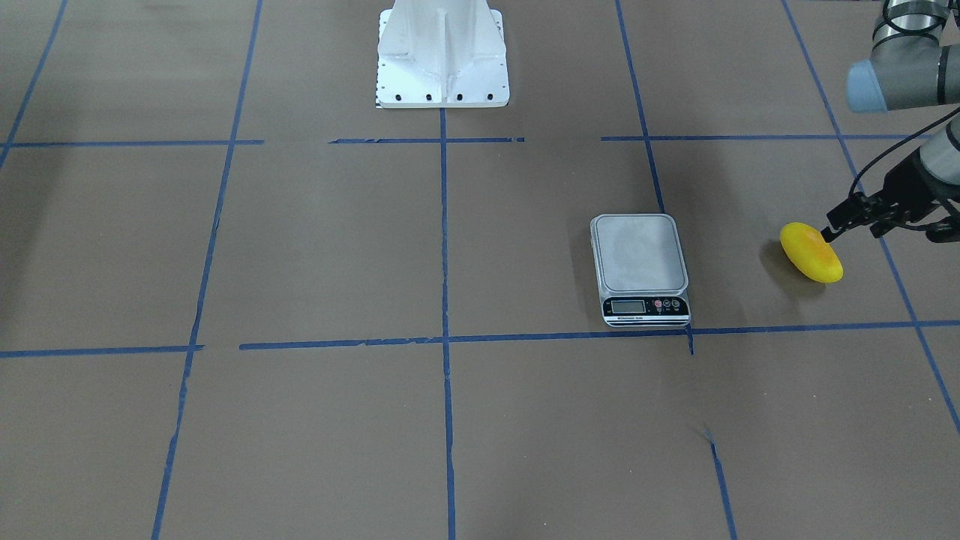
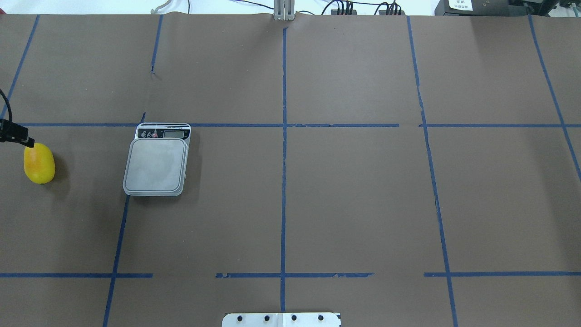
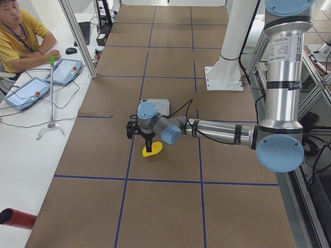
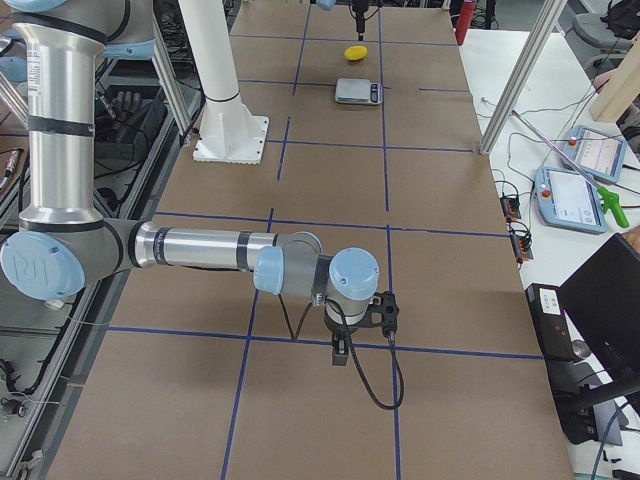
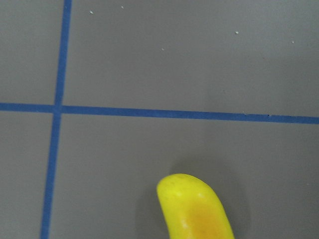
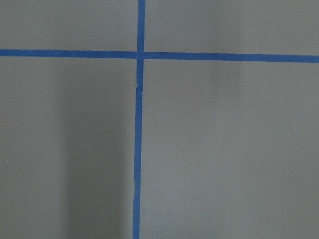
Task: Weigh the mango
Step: 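Lower the left gripper onto the yellow mango and close it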
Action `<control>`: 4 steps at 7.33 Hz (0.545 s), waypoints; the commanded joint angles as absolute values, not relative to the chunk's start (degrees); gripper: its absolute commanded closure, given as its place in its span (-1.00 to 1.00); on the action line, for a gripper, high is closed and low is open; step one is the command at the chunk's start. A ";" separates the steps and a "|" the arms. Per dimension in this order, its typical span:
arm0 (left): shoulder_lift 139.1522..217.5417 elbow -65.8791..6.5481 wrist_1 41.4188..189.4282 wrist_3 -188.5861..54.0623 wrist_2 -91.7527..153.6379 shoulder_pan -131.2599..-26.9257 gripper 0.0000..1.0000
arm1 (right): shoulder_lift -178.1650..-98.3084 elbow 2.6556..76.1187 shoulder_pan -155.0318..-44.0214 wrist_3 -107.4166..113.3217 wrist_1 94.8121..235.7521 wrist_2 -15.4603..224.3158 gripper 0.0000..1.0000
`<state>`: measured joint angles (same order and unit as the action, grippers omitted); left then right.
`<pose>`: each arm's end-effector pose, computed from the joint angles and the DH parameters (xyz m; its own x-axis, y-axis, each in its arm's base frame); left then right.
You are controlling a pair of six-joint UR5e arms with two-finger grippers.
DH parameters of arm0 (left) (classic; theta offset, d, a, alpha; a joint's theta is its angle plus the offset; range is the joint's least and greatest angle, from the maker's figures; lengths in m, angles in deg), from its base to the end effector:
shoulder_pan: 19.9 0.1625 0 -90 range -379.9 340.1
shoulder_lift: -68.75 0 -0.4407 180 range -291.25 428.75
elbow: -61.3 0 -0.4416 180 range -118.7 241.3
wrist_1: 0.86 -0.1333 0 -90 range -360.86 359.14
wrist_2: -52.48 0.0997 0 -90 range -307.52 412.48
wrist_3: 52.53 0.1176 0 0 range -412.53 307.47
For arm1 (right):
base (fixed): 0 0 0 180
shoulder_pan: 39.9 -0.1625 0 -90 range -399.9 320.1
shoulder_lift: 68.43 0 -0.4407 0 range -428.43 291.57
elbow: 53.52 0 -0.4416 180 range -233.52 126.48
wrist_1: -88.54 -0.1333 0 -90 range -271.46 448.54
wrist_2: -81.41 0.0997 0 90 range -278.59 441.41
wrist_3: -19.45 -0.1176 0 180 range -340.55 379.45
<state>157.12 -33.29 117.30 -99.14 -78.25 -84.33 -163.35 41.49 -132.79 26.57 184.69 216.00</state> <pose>0.1906 -0.5295 0.6050 0.6381 -0.1275 -0.7593 0.1371 0.9892 -0.0509 0.0756 -0.4909 0.6947 0.7083 -0.0140 0.7058 0.0379 0.9991 -0.0182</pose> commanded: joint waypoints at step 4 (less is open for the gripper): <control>160.24 -27.92 117.80 -103.77 -72.86 -76.86 -1.00 | -163.35 41.49 -132.80 26.57 184.69 215.97 -1.00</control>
